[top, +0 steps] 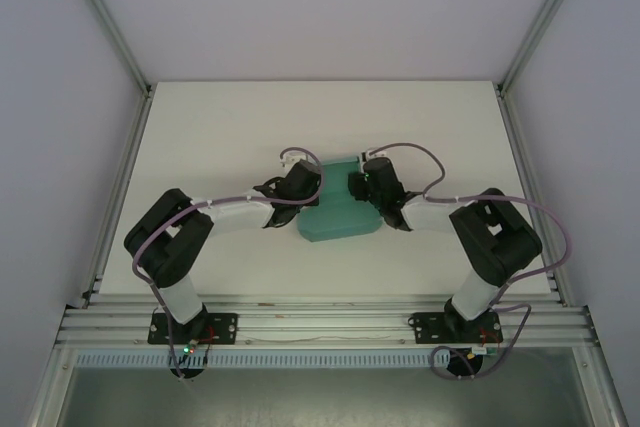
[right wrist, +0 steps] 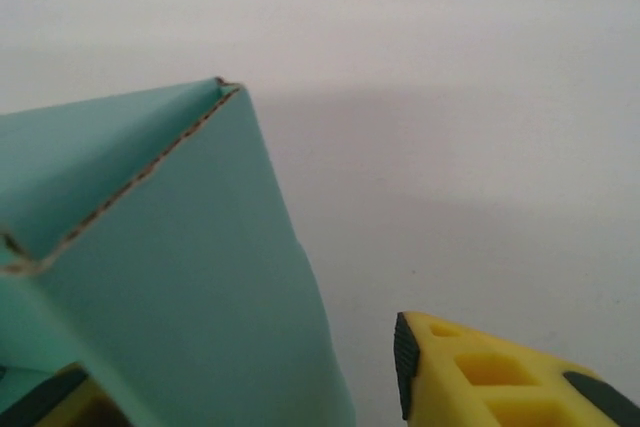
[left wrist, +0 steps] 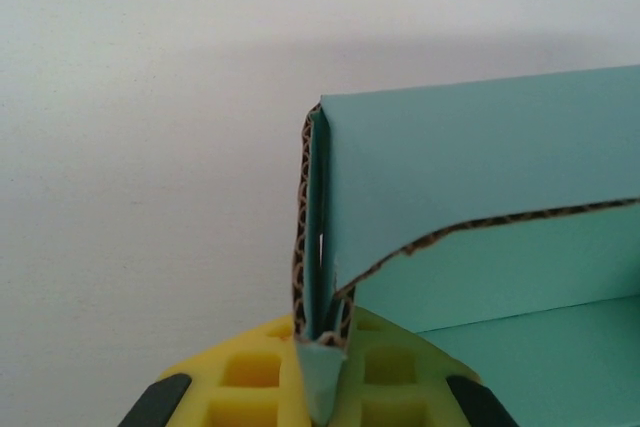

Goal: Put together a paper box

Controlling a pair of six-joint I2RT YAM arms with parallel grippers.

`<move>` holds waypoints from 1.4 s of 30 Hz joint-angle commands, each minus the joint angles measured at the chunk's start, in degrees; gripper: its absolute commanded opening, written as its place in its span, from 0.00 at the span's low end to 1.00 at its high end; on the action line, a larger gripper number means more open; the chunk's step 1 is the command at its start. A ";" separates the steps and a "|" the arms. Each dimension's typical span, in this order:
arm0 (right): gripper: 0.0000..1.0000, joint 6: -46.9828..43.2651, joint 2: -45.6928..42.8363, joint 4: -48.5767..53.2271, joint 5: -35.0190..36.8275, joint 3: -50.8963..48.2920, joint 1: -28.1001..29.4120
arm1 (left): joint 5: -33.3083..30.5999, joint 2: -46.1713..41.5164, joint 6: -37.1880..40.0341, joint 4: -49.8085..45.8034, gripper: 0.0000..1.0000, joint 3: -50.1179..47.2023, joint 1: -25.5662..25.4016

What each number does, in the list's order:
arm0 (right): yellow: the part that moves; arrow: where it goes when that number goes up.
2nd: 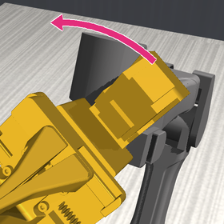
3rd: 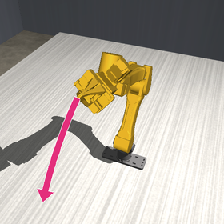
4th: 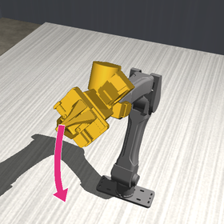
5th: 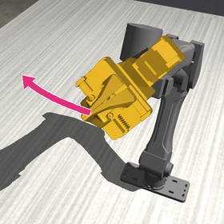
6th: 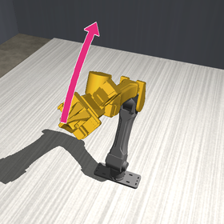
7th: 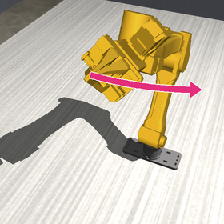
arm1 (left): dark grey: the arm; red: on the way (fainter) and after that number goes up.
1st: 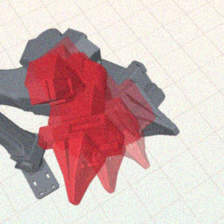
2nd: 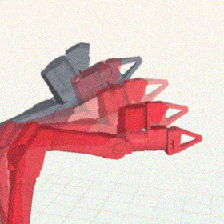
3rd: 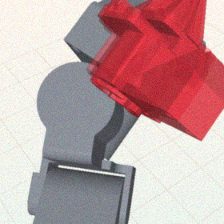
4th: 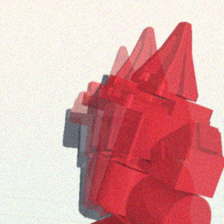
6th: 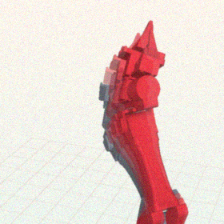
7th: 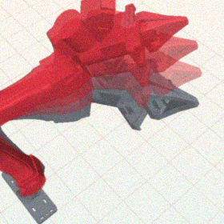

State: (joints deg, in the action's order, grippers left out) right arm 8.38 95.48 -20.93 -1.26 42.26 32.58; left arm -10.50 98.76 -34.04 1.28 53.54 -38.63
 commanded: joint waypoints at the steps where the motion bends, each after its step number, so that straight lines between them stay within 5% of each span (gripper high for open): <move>1: 0.34 -1.04 -0.70 4.16 1.60 2.61 -0.28 | -1.22 1.78 0.41 -5.11 0.00 0.87 0.23; 6: 0.32 1.37 0.82 11.02 11.49 4.95 -0.02 | -3.02 1.96 -0.79 -8.36 0.00 2.47 0.22; 10: 0.12 5.71 2.03 13.80 21.55 5.94 0.25 | -7.00 3.21 -4.21 -13.52 0.00 4.90 0.13; 15: 0.01 10.34 3.07 16.41 29.20 6.79 0.48 | -15.75 6.53 -11.66 -23.45 0.00 8.10 0.22; 26: 0.00 22.81 4.93 24.61 40.53 9.09 0.74 | -22.05 12.81 -21.26 -35.21 0.00 13.98 0.23; 34: 0.07 11.31 3.08 11.67 25.72 5.71 1.15 | -17.94 11.23 -11.35 -25.63 0.00 12.48 -0.11; 42: 0.53 1.15 -5.16 0.95 0.67 0.37 1.08 | -9.12 5.04 -0.85 -8.40 0.00 5.83 -0.22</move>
State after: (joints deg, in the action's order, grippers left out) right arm 13.52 94.32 -16.62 6.66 43.40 34.48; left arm -19.40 105.01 -39.77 -7.70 62.74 -40.64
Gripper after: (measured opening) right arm 0.494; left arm 0.067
